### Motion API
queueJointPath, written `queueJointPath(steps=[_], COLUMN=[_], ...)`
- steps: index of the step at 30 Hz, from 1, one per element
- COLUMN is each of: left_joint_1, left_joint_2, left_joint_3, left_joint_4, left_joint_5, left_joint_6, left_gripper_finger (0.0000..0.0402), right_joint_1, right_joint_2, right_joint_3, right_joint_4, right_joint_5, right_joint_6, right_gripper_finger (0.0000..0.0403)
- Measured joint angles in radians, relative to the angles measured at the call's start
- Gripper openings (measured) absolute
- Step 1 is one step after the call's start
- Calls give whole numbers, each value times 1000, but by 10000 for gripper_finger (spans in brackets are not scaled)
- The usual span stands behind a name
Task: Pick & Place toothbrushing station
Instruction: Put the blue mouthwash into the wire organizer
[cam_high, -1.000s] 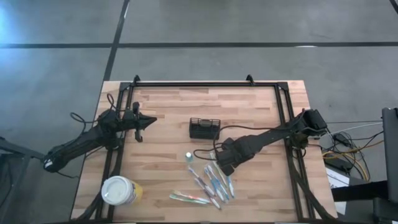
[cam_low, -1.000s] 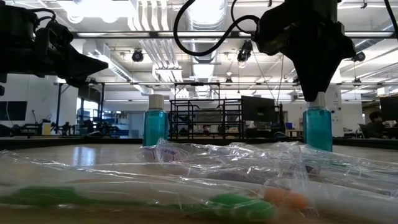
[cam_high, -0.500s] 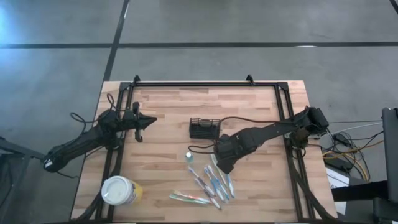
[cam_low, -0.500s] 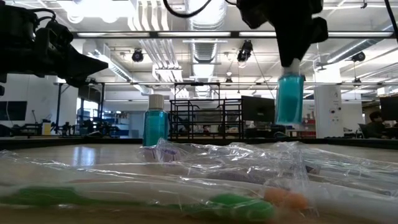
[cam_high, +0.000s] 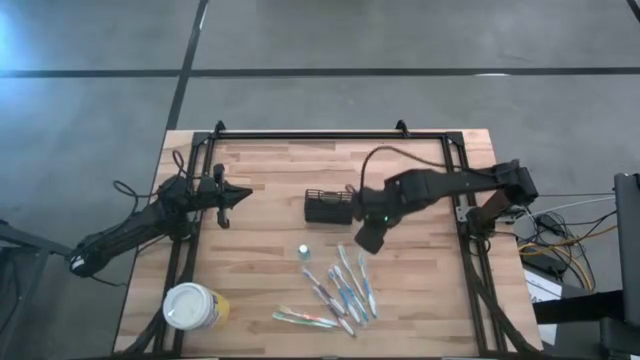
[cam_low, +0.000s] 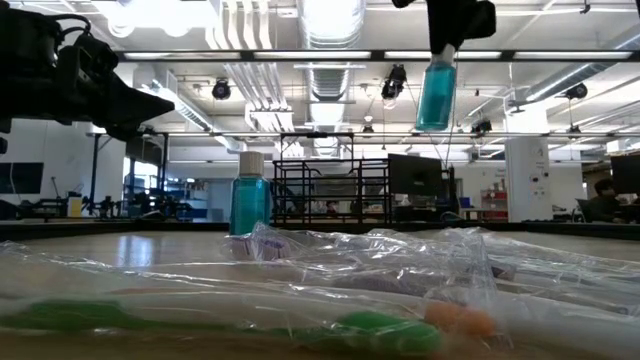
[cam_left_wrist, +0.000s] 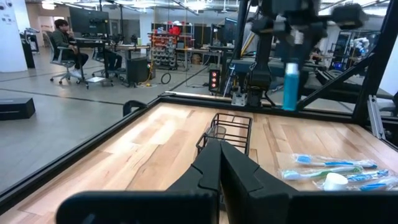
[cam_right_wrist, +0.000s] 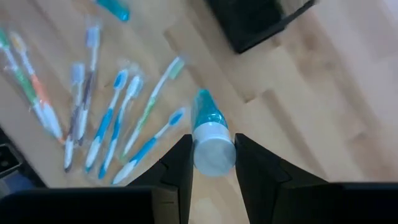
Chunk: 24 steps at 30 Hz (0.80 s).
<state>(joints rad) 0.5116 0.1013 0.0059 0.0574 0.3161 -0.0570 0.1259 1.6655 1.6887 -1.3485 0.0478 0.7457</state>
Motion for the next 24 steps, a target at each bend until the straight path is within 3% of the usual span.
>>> queueJointPath(steps=[13,24], left_joint_1=[0,0], left_joint_2=[3,3], left_joint_3=[0,0], left_joint_4=[0,1], left_joint_5=[-3,-3], left_joint_6=[5,5], left_gripper_finger=[5,5], right_joint_1=[-172,-235], right_joint_2=[37,256], right_joint_3=[167,465], right_joint_4=[-47,-135], right_joint_5=[-4,-25], right_joint_6=[-265,-448], right_gripper_finger=[93,93])
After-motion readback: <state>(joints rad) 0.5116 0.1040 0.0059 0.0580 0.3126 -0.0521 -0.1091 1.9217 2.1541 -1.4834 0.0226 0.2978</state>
